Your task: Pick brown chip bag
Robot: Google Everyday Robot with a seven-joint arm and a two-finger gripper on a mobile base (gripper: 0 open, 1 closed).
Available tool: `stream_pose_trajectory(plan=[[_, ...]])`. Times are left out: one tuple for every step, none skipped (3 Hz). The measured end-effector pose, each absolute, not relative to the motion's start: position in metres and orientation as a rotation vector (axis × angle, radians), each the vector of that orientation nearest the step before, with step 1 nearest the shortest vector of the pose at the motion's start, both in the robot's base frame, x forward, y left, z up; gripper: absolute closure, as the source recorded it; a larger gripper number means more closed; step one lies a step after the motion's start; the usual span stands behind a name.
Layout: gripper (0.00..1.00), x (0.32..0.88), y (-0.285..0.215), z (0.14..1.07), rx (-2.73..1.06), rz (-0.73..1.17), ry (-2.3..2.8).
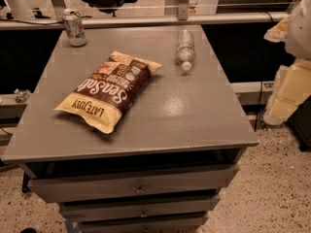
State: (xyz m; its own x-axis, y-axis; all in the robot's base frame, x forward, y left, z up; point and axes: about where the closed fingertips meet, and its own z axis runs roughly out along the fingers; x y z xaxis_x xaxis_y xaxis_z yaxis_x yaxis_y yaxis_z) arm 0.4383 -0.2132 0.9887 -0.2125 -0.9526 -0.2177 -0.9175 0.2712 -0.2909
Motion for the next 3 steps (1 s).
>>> stream_pose_trajectory(plan=[[0.00, 0.438, -0.209, 0.989, -1.703, -0.130, 2.180], [0.00, 0.439, -0.179, 0.973, -1.730, -0.054, 2.096], [0.00, 0.449, -0.115, 0.944, -1.768, 0.093, 1.925]])
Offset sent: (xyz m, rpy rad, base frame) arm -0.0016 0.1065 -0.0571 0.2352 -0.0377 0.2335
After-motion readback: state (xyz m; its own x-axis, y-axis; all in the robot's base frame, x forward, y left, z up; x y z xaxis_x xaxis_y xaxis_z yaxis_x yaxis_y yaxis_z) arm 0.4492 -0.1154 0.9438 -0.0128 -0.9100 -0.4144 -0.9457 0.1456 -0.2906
